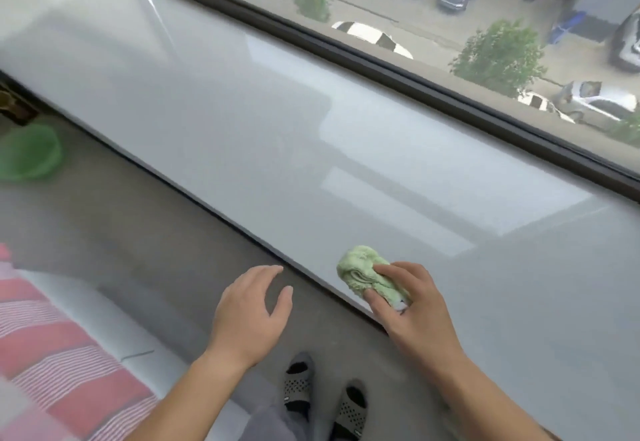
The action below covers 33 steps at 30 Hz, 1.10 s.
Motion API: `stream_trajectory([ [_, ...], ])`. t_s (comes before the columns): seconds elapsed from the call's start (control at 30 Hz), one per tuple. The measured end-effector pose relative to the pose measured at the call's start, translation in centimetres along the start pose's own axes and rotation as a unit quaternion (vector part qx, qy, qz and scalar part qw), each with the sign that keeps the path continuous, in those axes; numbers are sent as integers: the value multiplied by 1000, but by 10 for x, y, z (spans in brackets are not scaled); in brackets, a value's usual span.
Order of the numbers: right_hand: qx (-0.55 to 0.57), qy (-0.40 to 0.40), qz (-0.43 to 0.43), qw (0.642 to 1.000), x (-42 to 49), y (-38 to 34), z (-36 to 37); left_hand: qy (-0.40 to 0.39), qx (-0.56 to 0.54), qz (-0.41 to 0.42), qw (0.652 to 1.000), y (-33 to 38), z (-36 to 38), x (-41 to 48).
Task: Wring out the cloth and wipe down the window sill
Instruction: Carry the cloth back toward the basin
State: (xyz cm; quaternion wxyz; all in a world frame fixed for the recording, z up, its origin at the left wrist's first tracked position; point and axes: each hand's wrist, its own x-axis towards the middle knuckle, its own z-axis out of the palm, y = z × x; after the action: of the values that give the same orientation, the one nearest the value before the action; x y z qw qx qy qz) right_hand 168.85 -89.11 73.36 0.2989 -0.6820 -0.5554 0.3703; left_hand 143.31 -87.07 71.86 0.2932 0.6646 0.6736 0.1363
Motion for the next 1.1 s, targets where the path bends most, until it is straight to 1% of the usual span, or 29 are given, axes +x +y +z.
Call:
stream_trajectory([
  [0.2, -7, -99, -103, 990, 61, -122, 88, 107, -17, -101, 989, -85, -106, -5],
  [0.3, -18, -144, -150, 978, 90, -187, 153, 153, -26, -140, 978, -143, -161, 2],
  [0.37, -22, -168, -180, 969, 108, -229, 202, 171, -34, -164, 971, -182, -197, 10],
  [0.47, -31, -195, -204, 959, 133, -283, 273, 191, -28, -194, 962, -241, -248, 23],
  [0.57, -49, -210, -243, 946, 160, -333, 342, 215, -8, -208, 954, -299, -294, 39],
  [0.83, -73, -226, -324, 916, 243, -459, 506, 244, 46, -269, 930, -453, -401, 90],
  [0.97, -67, -243, -351, 902, 295, -520, 590, 254, 59, -322, 910, -528, -458, 122],
  [1.1, -76, -252, -356, 897, 341, -578, 673, 260, 65, -387, 882, -597, -510, 153],
])
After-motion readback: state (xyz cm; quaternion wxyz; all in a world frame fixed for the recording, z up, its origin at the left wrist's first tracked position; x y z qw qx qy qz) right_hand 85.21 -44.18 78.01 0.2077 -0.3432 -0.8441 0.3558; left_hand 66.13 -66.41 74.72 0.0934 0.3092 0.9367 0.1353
